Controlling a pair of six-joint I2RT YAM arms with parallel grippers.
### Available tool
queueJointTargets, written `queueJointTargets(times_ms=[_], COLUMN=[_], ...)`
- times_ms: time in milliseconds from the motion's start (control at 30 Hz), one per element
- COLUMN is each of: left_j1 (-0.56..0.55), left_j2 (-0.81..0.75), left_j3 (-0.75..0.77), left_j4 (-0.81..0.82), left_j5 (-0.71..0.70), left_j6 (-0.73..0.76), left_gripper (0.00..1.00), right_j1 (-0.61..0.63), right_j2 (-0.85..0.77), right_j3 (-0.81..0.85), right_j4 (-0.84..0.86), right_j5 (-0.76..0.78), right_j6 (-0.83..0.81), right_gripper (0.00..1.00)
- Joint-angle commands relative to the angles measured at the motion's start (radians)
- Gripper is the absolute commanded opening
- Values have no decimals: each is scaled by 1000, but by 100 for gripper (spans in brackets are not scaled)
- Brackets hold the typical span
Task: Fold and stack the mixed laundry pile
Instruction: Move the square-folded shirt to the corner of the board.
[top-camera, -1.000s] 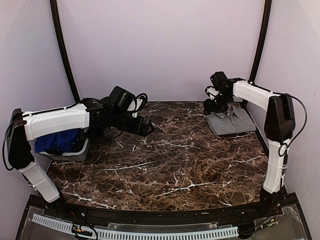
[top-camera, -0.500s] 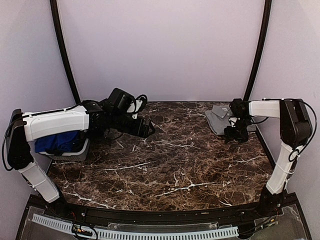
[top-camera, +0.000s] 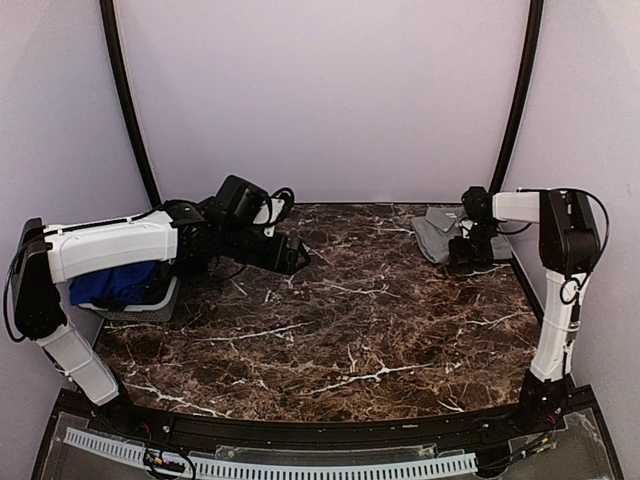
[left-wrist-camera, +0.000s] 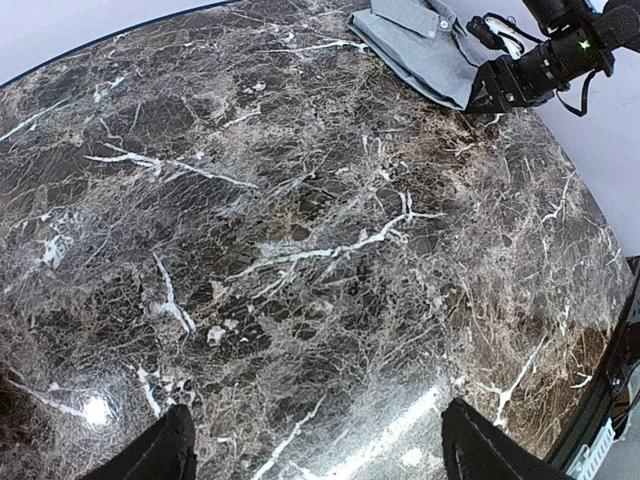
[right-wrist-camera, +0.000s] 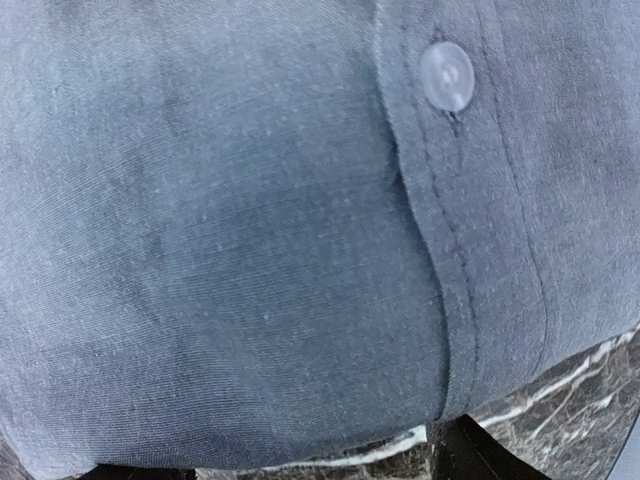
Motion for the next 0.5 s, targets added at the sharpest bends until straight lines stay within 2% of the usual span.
queueJointTargets(times_ms=[0, 167, 467], left_j1=[8, 13, 33], left_j2=[-30, -15, -13], left_j3=[9, 7, 8], left_j4=[-15, -19, -29], left_j5=[-23, -21, -30], left_j6=[24, 11, -23], left_gripper=[85, 85, 88], right_j1=[-5, -6, -20], right_j2=[104, 180, 236], right_j3=[96, 217, 311], right_j4=[11, -20, -47], right_j5=[-25, -10, 31], right_j6=[-38, -60, -121], right_gripper=[75, 75, 75])
